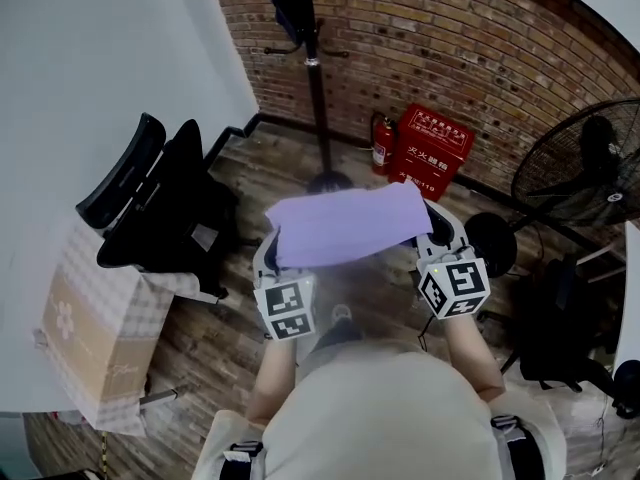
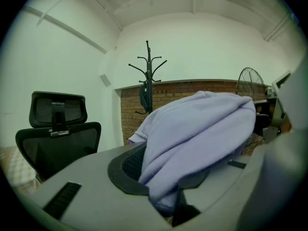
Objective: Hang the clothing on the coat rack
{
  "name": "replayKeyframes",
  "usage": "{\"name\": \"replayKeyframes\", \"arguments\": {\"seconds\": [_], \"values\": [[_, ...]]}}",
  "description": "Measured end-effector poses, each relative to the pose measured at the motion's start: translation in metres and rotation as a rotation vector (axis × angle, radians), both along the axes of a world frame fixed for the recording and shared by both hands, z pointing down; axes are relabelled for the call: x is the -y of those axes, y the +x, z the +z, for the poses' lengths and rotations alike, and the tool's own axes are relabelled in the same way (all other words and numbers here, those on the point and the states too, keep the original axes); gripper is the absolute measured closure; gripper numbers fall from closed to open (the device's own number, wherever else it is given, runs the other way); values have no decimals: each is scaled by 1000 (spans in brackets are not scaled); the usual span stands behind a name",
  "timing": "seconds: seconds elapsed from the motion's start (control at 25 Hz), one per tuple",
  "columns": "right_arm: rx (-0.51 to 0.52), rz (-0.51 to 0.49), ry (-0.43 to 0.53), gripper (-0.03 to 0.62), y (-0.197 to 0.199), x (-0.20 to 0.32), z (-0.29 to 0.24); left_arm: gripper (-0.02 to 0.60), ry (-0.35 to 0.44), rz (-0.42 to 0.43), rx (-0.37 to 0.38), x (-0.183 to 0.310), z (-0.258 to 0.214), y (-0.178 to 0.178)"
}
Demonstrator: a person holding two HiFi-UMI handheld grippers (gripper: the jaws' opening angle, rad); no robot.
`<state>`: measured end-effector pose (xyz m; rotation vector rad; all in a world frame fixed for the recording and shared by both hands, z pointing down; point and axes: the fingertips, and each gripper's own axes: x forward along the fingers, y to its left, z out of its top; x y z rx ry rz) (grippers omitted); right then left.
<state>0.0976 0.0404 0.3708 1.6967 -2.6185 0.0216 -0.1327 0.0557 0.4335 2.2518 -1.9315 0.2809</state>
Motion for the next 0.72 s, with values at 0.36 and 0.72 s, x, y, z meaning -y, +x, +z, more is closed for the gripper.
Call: {"name": "replayKeyframes", "arguments": {"seconds": [0.36,0.72], "values": [[-1,32,21,572,-22,75,-7,488,21,35,5,83,-10,-22],[-10,77,45,572,-35,133,-11,488,40,81,7,151,-11,-35]]}}
